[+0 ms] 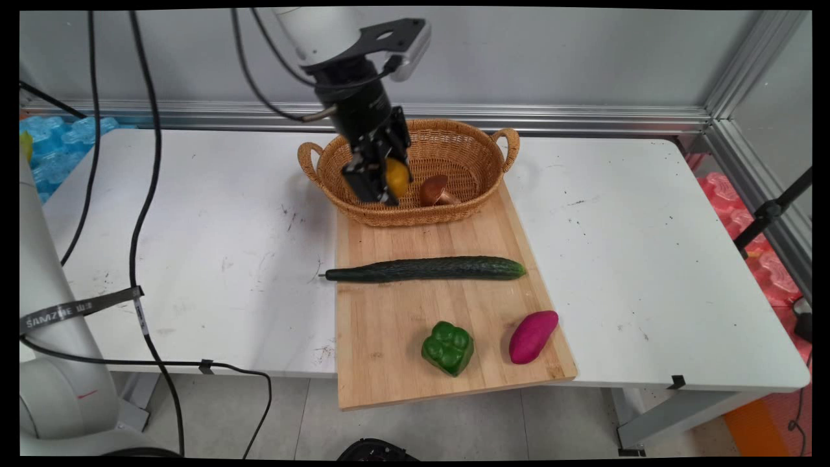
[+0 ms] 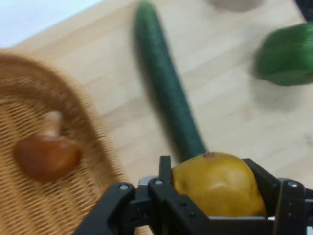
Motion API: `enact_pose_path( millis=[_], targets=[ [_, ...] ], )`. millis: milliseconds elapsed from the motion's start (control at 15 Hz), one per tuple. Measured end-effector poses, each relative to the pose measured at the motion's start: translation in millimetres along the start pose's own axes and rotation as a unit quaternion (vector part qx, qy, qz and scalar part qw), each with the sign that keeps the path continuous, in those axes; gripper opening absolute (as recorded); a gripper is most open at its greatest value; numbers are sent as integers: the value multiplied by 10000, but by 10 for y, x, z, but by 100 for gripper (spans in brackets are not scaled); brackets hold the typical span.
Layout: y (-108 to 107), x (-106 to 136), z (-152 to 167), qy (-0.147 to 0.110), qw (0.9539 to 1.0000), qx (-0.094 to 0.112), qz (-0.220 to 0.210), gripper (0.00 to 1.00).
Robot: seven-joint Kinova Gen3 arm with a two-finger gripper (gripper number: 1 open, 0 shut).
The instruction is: Place the picked object on the cutting board
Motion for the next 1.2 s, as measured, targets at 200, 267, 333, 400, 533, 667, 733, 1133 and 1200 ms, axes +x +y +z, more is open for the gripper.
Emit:
enact_pose_path(
  millis=[200, 267, 333, 400, 533, 667, 733, 1133, 1200],
  targets=[
    [221, -30, 28, 76, 9991, -250, 327, 0],
    [278, -43, 52, 92, 9986, -309, 417, 0],
    [341, -60, 91, 110, 9980, -367, 510, 0],
    [387, -74, 129, 117, 9974, -405, 577, 0],
    [481, -105, 253, 124, 9964, -464, 699, 0],
    [549, -135, 381, 115, 9957, -497, 775, 0],
    [575, -148, 440, 110, 9954, -507, 801, 0],
    [700, -212, 905, 68, 9946, -531, 888, 0],
    [711, -219, 955, 62, 9946, -533, 888, 0]
  ],
)
